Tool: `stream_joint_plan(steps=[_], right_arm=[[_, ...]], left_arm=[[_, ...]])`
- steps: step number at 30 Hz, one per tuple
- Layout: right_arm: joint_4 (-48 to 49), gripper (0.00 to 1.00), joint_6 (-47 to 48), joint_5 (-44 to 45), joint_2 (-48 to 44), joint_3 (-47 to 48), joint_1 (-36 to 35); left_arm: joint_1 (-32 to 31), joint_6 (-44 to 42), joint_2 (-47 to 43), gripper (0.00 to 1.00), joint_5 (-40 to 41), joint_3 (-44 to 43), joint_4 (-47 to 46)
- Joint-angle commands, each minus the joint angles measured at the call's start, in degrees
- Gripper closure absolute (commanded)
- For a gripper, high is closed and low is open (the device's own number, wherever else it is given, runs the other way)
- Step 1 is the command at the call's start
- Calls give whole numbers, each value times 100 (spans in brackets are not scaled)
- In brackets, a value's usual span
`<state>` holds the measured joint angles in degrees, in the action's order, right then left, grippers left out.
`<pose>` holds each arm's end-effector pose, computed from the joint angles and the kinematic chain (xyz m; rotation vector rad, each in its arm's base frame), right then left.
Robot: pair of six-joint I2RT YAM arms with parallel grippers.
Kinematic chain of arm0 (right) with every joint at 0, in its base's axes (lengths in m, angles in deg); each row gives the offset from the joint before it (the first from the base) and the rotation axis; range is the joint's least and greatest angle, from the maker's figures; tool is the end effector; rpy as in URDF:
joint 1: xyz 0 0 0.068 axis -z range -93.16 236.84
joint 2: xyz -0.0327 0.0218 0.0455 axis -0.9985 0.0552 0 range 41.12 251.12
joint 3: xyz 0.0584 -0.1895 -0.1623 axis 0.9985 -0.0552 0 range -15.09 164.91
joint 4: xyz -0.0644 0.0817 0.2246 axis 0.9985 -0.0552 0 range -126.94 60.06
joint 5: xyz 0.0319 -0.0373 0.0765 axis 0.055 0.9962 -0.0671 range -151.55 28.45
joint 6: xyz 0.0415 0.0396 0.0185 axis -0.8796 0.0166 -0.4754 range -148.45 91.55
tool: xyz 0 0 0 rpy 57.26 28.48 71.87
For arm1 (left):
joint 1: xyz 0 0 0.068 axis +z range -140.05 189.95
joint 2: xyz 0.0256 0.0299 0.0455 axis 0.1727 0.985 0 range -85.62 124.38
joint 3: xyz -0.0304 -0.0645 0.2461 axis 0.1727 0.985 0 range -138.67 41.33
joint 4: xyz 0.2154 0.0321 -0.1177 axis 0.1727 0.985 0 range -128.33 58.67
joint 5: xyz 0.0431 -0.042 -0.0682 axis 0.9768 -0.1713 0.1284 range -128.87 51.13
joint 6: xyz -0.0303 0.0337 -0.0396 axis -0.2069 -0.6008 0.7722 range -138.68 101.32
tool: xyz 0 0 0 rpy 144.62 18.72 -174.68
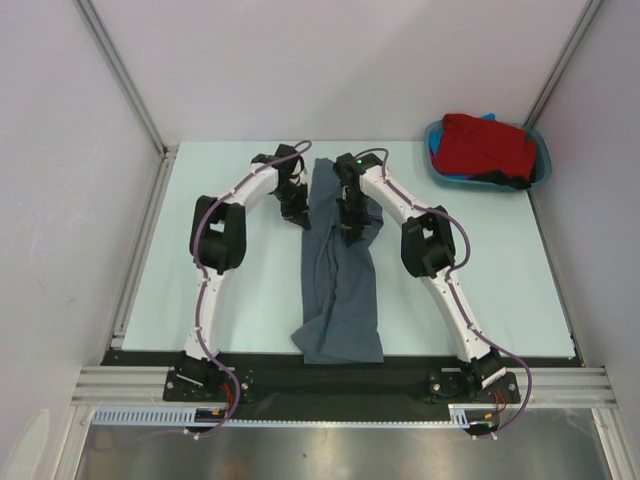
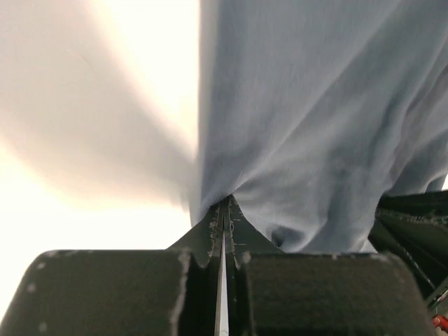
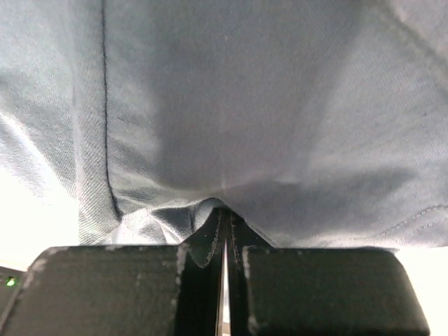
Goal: Fold and stack the t-shirts
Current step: Fold the tshirt
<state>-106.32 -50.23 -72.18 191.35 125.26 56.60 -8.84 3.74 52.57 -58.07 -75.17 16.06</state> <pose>0.4096 0.2483 0.1382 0.2381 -3.0949 -0.3041 0.4384 -0.1646 0.1361 -0.0329 2.9746 -0.5988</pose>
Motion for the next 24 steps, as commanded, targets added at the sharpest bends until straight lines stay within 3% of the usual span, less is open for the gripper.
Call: stream_joint_plan(steps=[1, 11, 19, 24], right_arm=[[1134, 100, -19, -132, 533, 124, -17], [1177, 100, -2, -527, 701, 608, 246], [1960, 100, 104, -98, -1476, -1096, 255], [2048, 100, 78, 263, -1918, -1186, 325]], left_arm=[[86, -97, 349, 100, 795, -267, -315], [156, -158, 499, 99, 576, -548, -420], [182, -229, -766, 100, 277, -346, -666], [191, 306, -1268, 100, -91, -73, -1290]])
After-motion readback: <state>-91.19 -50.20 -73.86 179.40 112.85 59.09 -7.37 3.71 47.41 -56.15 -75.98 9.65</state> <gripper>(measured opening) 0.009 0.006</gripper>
